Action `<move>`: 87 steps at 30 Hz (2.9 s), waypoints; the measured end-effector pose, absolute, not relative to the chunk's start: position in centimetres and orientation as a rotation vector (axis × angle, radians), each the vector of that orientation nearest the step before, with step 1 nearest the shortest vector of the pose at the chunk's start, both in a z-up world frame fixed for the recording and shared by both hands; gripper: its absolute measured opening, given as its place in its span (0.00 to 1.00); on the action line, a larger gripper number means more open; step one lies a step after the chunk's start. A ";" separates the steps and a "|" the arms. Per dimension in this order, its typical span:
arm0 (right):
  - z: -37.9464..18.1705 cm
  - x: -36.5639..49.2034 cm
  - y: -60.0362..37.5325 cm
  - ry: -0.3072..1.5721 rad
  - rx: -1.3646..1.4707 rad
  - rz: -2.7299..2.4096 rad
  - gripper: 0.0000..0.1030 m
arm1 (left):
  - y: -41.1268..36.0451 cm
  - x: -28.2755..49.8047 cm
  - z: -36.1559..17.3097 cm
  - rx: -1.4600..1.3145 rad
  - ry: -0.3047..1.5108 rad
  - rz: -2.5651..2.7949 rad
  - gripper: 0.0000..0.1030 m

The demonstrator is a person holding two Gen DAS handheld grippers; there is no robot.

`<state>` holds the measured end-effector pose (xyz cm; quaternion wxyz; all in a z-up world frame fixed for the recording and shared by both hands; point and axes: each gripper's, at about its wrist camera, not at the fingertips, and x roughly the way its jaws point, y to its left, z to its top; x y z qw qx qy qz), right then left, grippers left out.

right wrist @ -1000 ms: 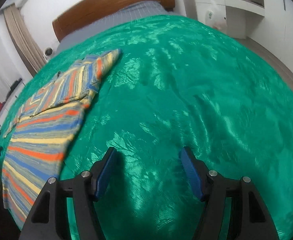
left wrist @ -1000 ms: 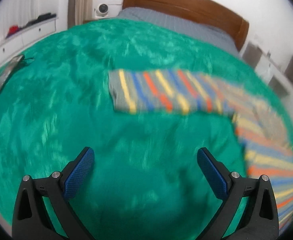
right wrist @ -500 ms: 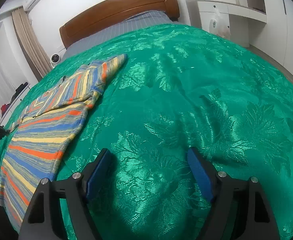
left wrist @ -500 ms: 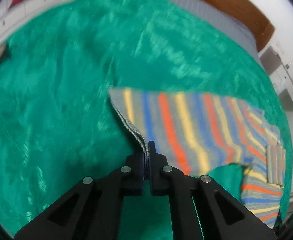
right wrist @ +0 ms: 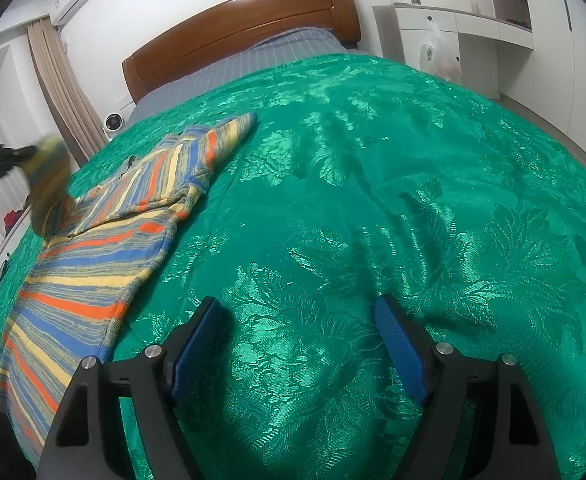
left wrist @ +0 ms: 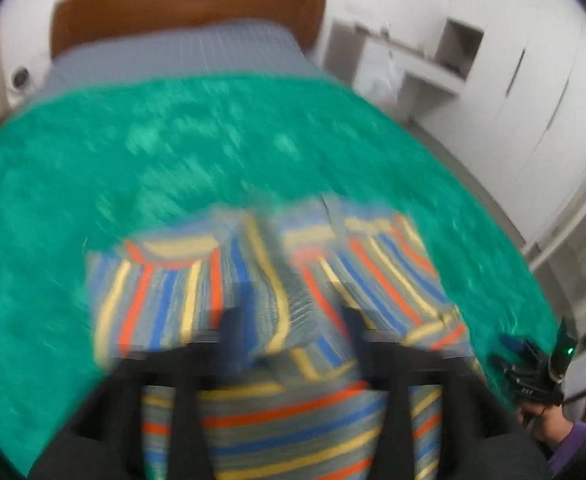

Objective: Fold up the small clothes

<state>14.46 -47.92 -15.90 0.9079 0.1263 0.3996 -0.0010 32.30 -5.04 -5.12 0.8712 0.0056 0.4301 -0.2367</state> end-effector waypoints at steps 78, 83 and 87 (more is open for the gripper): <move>-16.2 14.7 -47.2 0.815 0.217 -0.019 0.78 | 19.1 29.9 -17.7 -0.023 0.903 0.088 1.00; -16.2 14.7 -47.2 0.815 0.216 -0.020 0.78 | 19.1 30.0 -17.8 -0.023 0.903 0.088 1.00; -16.2 14.7 -47.2 0.816 0.213 -0.022 0.78 | 19.1 30.0 -17.7 -0.023 0.903 0.088 1.00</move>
